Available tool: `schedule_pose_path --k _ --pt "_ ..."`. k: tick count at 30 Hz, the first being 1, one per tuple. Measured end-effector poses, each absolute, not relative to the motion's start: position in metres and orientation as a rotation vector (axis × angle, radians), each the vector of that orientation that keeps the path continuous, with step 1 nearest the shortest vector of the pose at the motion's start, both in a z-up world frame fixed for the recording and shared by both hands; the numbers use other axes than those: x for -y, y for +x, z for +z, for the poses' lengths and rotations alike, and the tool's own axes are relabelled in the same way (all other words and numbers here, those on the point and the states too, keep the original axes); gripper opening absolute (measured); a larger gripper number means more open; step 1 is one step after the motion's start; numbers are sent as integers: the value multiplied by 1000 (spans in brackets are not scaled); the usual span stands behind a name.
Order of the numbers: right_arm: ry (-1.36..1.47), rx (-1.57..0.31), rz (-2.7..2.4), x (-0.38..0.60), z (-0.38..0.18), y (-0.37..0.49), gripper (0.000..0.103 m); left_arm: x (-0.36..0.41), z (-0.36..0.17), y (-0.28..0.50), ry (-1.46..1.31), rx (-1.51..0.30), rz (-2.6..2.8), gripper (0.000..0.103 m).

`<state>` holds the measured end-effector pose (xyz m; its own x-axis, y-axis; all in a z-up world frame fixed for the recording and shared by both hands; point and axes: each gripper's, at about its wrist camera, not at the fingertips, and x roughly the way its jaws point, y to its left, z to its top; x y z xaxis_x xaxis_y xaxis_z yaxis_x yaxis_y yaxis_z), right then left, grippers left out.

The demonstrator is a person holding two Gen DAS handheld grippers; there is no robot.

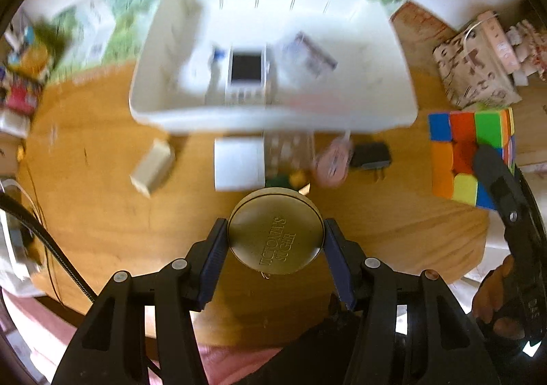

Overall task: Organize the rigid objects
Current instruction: 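Lift the cube and the gold tin and carry both over the white bin, then lower the cube and gold tin into the white bin and open both grippers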

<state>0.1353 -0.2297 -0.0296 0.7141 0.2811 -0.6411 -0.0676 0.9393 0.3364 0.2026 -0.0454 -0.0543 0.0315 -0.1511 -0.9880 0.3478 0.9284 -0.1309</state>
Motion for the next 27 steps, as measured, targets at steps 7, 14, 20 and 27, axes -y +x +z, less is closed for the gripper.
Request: schedule_pose_path --k 7,14,20,27 --pt "265 -667 241 229 1 151 63 57 -32 238 174 -1350 -354 59" --pt "239 -624 240 233 13 171 63 64 -20 267 109 -1252 -337 59" --pt "249 -631 231 237 7 189 63 78 -26 283 121 -1186 -350 59" --pt "256 -721 242 238 -22 222 63 86 -40 298 56 -1082 -357 59"
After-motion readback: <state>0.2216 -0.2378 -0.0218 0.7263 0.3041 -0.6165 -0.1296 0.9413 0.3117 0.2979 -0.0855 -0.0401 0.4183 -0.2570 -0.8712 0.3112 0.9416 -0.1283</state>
